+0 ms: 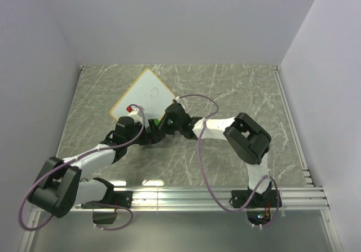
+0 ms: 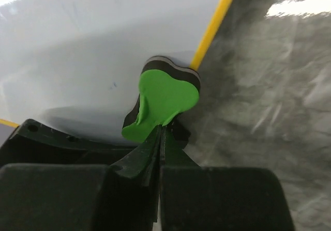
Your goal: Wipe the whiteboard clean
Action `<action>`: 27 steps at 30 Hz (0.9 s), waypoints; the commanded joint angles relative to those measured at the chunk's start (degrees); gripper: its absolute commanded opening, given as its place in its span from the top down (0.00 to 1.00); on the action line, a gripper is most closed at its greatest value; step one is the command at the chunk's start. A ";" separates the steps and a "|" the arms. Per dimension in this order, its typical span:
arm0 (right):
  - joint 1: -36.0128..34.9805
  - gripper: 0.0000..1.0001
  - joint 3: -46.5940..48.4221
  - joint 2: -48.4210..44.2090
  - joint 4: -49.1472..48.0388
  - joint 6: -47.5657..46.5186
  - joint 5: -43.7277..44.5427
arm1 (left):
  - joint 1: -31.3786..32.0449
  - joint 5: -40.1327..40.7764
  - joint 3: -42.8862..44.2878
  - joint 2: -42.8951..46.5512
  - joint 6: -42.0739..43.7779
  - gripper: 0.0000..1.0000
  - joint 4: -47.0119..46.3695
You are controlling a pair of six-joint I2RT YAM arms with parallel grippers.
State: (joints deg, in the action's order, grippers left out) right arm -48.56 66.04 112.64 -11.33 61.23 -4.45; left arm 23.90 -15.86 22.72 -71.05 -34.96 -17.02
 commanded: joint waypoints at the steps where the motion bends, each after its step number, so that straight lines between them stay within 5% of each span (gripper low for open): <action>1: -2.68 1.00 0.40 -1.02 2.71 0.56 -3.02 | -0.08 5.22 1.18 4.24 -0.81 0.01 3.80; 11: -2.25 1.00 6.20 -0.58 9.22 -3.75 -2.93 | -0.17 17.79 6.46 17.42 -0.11 0.01 22.45; 21: 5.04 1.00 3.84 -8.83 14.76 -8.32 -0.82 | -0.17 27.36 9.26 18.05 -2.83 0.01 28.34; 27: 8.83 1.00 3.39 -11.04 16.96 -11.13 -1.62 | -0.17 37.19 8.66 27.35 -2.83 0.01 29.67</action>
State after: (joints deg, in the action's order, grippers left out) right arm -40.58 69.69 103.98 3.75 52.95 -5.82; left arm 23.90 12.93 29.91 -49.21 -37.17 11.88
